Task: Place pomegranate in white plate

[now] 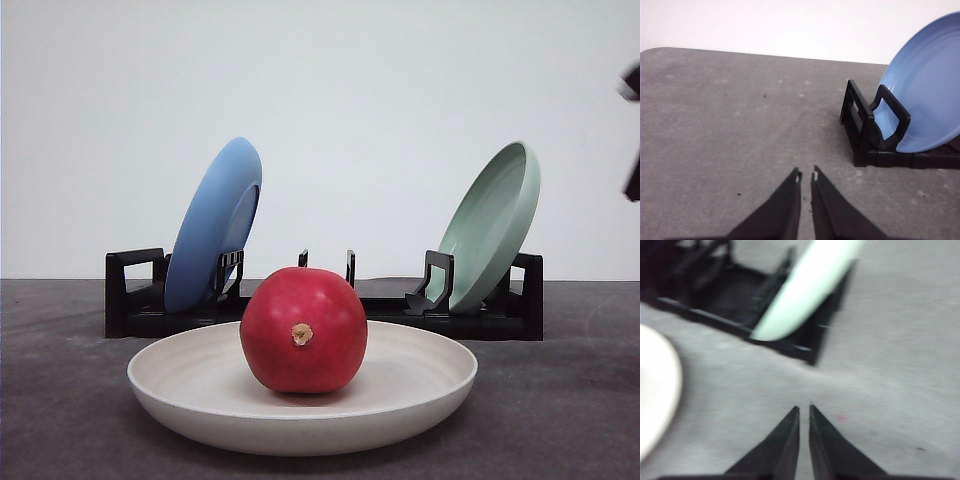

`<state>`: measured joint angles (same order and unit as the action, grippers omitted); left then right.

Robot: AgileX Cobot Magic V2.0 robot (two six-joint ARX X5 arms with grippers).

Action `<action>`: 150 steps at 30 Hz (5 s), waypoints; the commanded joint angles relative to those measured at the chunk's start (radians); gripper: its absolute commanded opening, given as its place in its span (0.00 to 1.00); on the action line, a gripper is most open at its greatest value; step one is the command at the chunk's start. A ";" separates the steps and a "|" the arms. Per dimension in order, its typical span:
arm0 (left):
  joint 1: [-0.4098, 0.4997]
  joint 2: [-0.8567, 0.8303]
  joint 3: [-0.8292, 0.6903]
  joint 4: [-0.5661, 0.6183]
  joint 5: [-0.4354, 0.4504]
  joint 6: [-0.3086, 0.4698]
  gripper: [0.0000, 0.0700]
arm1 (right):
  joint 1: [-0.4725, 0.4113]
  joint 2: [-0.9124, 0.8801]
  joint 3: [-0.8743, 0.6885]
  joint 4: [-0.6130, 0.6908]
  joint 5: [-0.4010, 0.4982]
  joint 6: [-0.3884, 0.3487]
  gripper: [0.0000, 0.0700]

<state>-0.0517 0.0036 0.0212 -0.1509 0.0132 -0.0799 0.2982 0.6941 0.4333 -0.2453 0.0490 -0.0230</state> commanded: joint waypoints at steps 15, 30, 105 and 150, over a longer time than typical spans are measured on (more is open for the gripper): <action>0.001 -0.001 -0.009 0.014 -0.002 -0.008 0.02 | -0.274 -0.489 -0.398 0.268 0.004 0.025 0.04; 0.001 -0.001 -0.009 0.013 -0.002 -0.008 0.02 | -0.303 -0.690 -0.423 0.169 -0.001 0.043 0.04; 0.001 -0.001 -0.009 0.014 -0.002 -0.008 0.02 | -0.302 -0.690 -0.422 0.171 -0.006 0.042 0.04; 0.001 -0.001 -0.009 0.014 -0.002 -0.008 0.02 | -0.302 -0.690 -0.422 0.170 -0.006 0.042 0.04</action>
<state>-0.0517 0.0036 0.0212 -0.1490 0.0132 -0.0803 -0.0029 0.0025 0.0147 -0.0860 0.0452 0.0074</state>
